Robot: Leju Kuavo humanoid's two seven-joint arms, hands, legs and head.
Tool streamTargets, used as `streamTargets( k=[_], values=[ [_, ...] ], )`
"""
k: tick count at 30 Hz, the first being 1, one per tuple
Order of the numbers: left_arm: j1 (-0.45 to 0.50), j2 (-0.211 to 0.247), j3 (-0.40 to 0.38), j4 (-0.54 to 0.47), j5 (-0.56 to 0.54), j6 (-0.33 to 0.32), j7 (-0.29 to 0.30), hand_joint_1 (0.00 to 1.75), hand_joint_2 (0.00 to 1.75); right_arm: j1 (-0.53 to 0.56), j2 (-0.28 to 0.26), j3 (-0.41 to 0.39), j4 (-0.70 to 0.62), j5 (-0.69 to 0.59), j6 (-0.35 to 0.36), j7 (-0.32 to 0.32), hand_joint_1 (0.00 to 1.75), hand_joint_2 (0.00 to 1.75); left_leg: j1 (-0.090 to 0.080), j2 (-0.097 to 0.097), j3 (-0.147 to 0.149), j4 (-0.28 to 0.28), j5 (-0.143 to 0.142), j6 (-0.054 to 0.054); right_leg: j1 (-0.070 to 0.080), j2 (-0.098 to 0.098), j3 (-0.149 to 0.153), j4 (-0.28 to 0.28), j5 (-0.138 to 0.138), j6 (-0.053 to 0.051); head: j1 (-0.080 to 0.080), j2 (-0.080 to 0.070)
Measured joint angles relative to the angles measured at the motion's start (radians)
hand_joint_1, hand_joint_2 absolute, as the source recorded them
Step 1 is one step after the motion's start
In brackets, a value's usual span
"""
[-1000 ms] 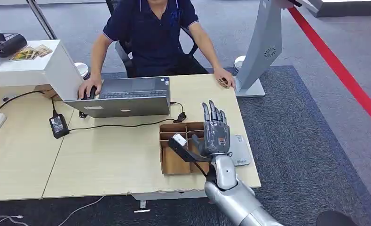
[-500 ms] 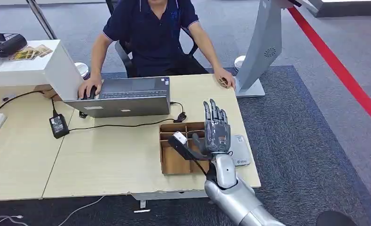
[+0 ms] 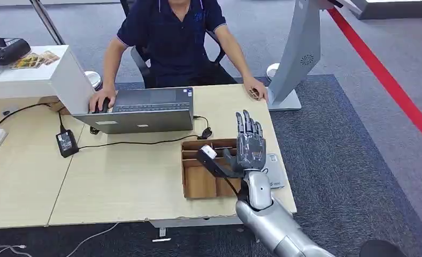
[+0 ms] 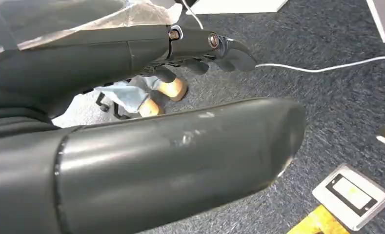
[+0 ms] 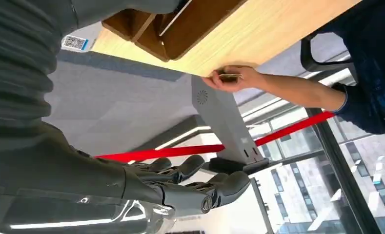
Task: Pass the card to the sensor for recognition and then transmit it.
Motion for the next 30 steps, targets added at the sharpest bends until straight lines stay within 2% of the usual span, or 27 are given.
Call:
streamTargets(
  k=[30],
  values=[
    [0.0,0.0,-0.006,0.0,0.011,0.0,0.0,0.0,0.0,0.002,-0.014,0.018,0.042,-0.013,0.0,0.007,0.0,1.75,0.0,0.0,0.0,0.0,0.0,0.0,0.0,0.0,0.0,0.0,0.0,0.0,0.0,0.0]
  ],
)
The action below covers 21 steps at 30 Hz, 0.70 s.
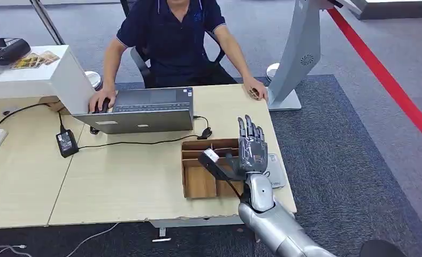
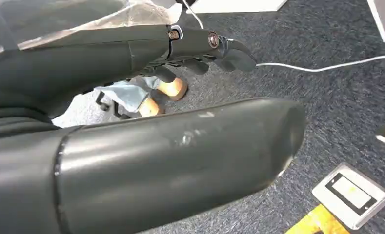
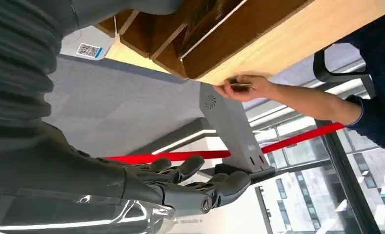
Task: Pass the card to the sensor for recognition and then transmit it.
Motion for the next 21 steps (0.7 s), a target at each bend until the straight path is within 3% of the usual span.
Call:
streamTargets(
  k=[21],
  values=[
    [0.0,0.0,-0.015,0.0,0.007,0.0,0.0,0.0,0.0,-0.001,0.0,0.0,0.005,0.0,0.0,-0.002,0.0,1.75,0.0,0.0,0.001,0.0,0.0,0.0,0.0,0.0,0.0,0.0,0.0,0.0,0.0,0.0]
  ],
)
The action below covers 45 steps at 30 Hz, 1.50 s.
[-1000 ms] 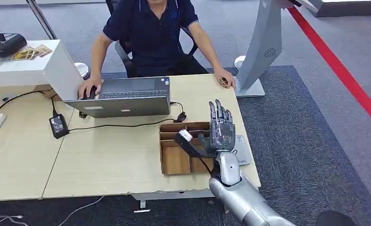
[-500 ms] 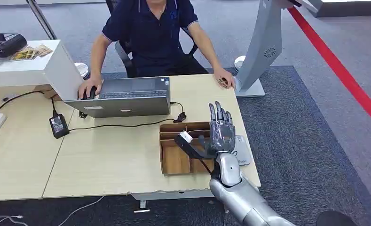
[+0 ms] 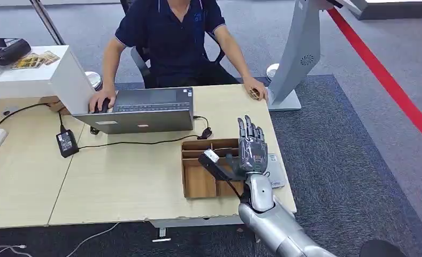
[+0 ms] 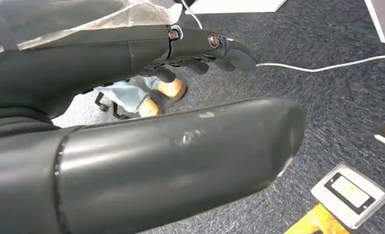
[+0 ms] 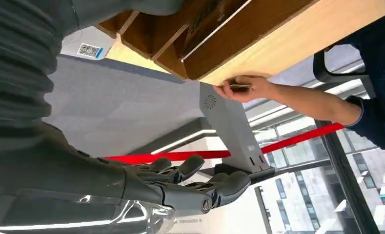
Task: Pass the card to the sensor for recognition and then transmit it.
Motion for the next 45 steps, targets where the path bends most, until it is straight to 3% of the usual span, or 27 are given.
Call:
streamTargets(
  k=[23,25,33,34,36,37,41,45],
  values=[
    [-0.002,0.0,-0.01,0.0,0.006,0.0,0.0,0.0,0.0,-0.001,0.0,0.0,0.005,0.002,0.0,-0.009,0.09,1.75,0.0,0.0,0.0,0.0,0.0,0.0,0.0,0.0,0.0,0.0,0.0,0.0,0.0,0.0],
    [-0.002,0.0,-0.01,0.0,0.006,0.0,0.0,0.0,0.0,-0.001,0.0,0.0,0.005,0.002,0.0,-0.009,0.17,1.75,0.0,0.0,0.0,0.0,0.0,0.0,0.0,0.0,0.0,0.0,0.0,0.0,0.0,0.0],
    [-0.003,0.0,-0.015,0.0,0.006,0.0,0.0,0.0,0.0,-0.001,0.0,0.0,0.013,0.002,0.0,-0.009,0.21,1.75,0.0,0.0,0.0,0.0,0.0,0.0,0.0,0.0,0.0,0.0,0.0,0.0,0.0,0.0],
    [-0.003,0.0,-0.016,0.0,0.006,0.0,0.0,0.0,0.0,-0.001,0.0,0.0,0.013,0.002,0.0,-0.009,0.3,1.75,0.0,0.0,0.0,0.0,0.0,0.0,0.0,0.0,0.0,0.0,0.0,0.0,0.0,0.0],
    [-0.004,0.0,-0.018,0.0,0.006,0.0,0.0,0.0,0.0,-0.001,0.0,0.0,0.014,0.002,0.0,-0.009,0.3,1.75,0.0,0.0,0.0,0.0,0.0,0.0,0.0,0.0,0.0,0.0,0.0,0.0,0.0,0.0],
    [-0.004,0.0,-0.019,0.0,0.006,0.0,0.0,0.0,0.0,-0.001,0.0,0.0,0.015,0.002,0.0,-0.009,0.42,1.75,0.0,0.0,0.0,0.0,0.0,0.0,0.0,0.0,0.0,0.0,0.0,0.0,0.0,0.0],
    [-0.005,0.0,-0.027,0.0,0.006,0.0,0.001,0.0,0.0,-0.001,0.0,0.006,0.023,0.001,0.0,-0.009,0.33,1.75,0.0,0.0,0.0,0.0,0.0,0.0,0.0,0.0,0.0,0.0,0.0,0.0,0.0,0.0],
    [-0.006,0.0,-0.029,0.0,0.006,0.0,0.005,0.0,0.0,-0.004,0.0,0.007,0.023,0.0,0.0,-0.009,0.35,1.75,0.0,0.0,0.0,0.0,0.0,0.0,0.0,0.0,0.0,0.0,0.0,0.0,0.0,0.0]
  ],
)
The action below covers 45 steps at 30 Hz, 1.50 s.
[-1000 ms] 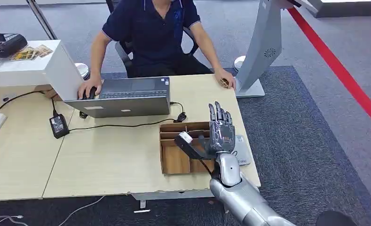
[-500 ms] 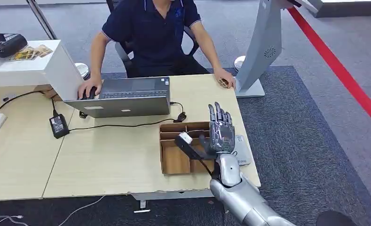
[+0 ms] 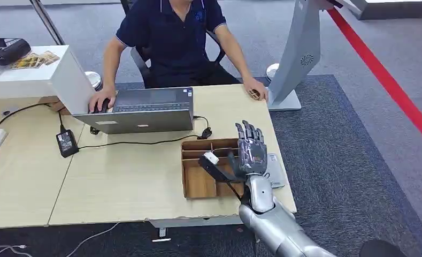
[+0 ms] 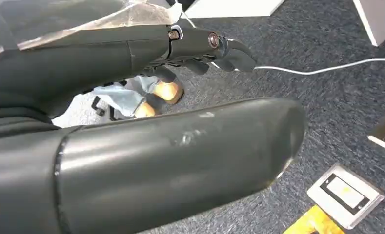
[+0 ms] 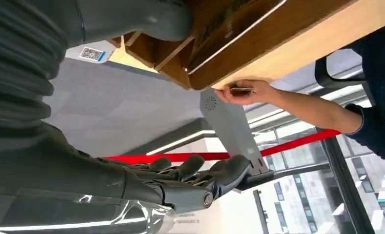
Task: Pass the card to the sensor for recognition and then transmit it.
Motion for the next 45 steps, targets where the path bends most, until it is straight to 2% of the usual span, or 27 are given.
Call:
streamTargets(
  k=[2,4,12,13,14,18,20,32,40,45],
  values=[
    [0.0,0.0,-0.002,0.0,0.0,0.0,0.0,0.0,0.0,0.0,0.0,0.0,0.0,0.0,0.0,0.0,0.4,1.75,0.0,0.0,0.0,0.0,0.0,0.0,0.0,0.0,0.0,0.0,0.0,0.0,0.0,0.0],
    [-0.001,0.0,-0.002,0.0,0.0,0.0,0.0,0.0,0.0,0.0,0.0,0.0,0.0,-0.001,0.0,0.0,0.35,1.75,0.0,0.0,0.0,0.0,0.0,0.0,0.0,0.0,0.0,0.0,0.0,0.0,0.0,0.0],
    [-0.001,0.0,-0.003,0.0,0.001,0.0,0.0,0.0,0.0,0.0,0.0,0.001,0.0,-0.002,0.0,0.0,0.38,1.75,0.0,0.0,0.0,0.0,0.0,0.0,0.0,0.0,0.0,0.0,0.0,0.0,0.0,0.0],
    [-0.001,0.0,-0.003,0.0,0.002,0.0,0.0,0.0,0.0,0.0,0.0,0.001,0.0,-0.002,0.0,0.0,0.4,1.75,0.0,0.0,0.0,0.0,0.0,0.0,0.0,0.0,0.0,0.0,0.0,0.0,0.0,0.0],
    [-0.001,0.0,-0.003,0.0,0.003,0.0,0.0,0.0,0.0,0.0,0.0,0.001,0.0,-0.002,0.0,0.0,0.51,1.75,0.0,0.0,0.0,0.0,0.0,0.0,0.0,0.0,0.0,0.0,0.0,0.0,0.0,0.0],
    [-0.001,0.0,-0.003,0.0,0.004,0.0,0.0,0.0,0.0,0.0,0.0,0.002,0.0,-0.003,0.0,0.0,0.47,1.75,0.0,0.0,0.0,0.0,0.0,0.0,0.0,0.0,0.0,0.0,0.0,0.0,0.0,0.0],
    [-0.001,0.0,-0.003,0.0,0.005,0.0,0.0,0.0,0.0,0.0,0.0,0.002,0.0,-0.003,0.0,0.0,0.59,1.75,0.0,0.0,0.0,0.0,0.0,0.0,0.0,0.0,0.0,0.0,0.0,0.0,0.0,0.0],
    [-0.001,0.0,-0.004,0.0,0.005,0.0,0.0,0.0,0.0,0.0,0.0,0.008,0.005,-0.003,0.0,0.0,0.51,1.75,0.0,0.0,0.0,0.0,0.0,0.0,0.0,0.0,0.0,0.0,0.0,0.0,0.0,0.0],
    [-0.001,0.0,-0.004,0.0,0.007,0.0,0.0,0.0,0.0,0.0,0.0,0.01,0.005,-0.007,0.0,0.0,0.61,1.75,0.0,0.0,0.0,0.0,0.0,0.0,0.0,0.0,0.0,0.0,0.0,0.0,0.0,0.0],
    [-0.001,0.0,-0.004,0.0,0.008,0.0,0.0,0.0,0.0,0.0,0.001,0.015,0.006,-0.014,0.0,0.0,0.61,1.75,0.0,0.0,0.0,0.0,0.0,0.0,0.0,0.0,0.0,0.0,0.0,0.0,0.0,0.0]
  ],
)
